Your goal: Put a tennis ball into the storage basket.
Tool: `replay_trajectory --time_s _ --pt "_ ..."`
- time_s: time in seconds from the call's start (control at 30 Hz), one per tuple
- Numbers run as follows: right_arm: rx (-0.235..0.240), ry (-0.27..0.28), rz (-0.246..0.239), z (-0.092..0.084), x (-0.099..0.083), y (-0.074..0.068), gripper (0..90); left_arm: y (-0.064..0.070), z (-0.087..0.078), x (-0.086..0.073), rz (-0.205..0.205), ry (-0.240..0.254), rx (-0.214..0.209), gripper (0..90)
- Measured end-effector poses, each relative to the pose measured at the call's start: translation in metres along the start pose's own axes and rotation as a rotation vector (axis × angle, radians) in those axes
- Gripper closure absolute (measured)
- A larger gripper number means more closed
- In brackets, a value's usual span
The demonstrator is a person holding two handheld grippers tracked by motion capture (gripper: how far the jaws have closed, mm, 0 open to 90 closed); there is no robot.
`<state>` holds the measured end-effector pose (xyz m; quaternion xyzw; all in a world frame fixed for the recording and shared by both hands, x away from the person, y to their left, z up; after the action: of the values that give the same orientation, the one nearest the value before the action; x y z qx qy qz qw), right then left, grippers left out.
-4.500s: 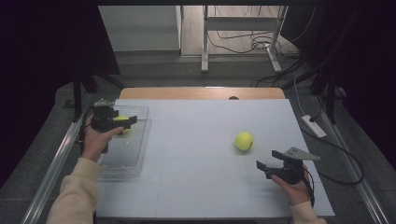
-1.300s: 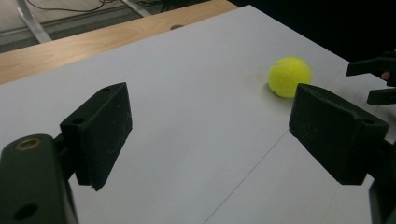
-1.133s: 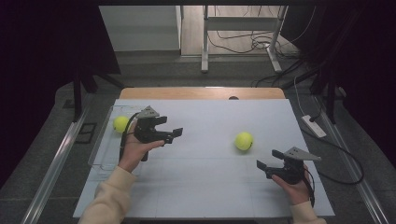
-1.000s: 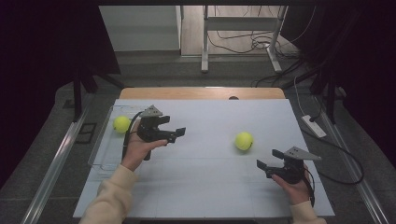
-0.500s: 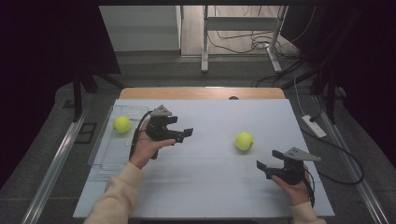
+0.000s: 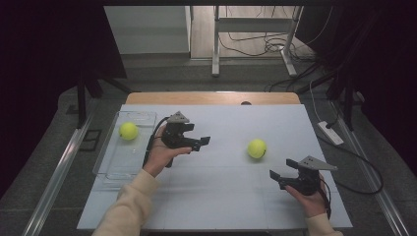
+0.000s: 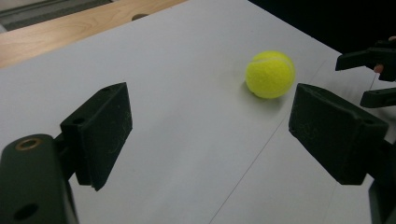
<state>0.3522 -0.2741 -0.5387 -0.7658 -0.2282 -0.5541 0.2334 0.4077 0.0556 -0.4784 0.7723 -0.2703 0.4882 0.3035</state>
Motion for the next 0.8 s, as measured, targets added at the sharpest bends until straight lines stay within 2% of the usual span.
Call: replay_trajectory --time_s 0.17,0.8 --pt "0.004 0.003 -0.004 0.000 0.000 -0.001 14.5 0.007 0.009 0.003 0.019 -0.011 -0.017 14.4" --pt "0.010 -0.002 -0.014 -0.002 -0.002 -0.002 14.5 0.027 0.043 0.010 0.038 -0.037 -0.067 14.2"
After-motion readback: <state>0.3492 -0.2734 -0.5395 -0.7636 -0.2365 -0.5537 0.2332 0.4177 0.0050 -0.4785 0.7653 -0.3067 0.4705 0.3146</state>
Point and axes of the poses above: each handheld gripper's, and its own axes: z roughly forward along the jaws, x roughly out of its top, y roughly to its right, the point moved 7 cm from there along z, roughly forward along the jaws, and after that the axes turned 13 degrees about y, right-handed, at the moved point
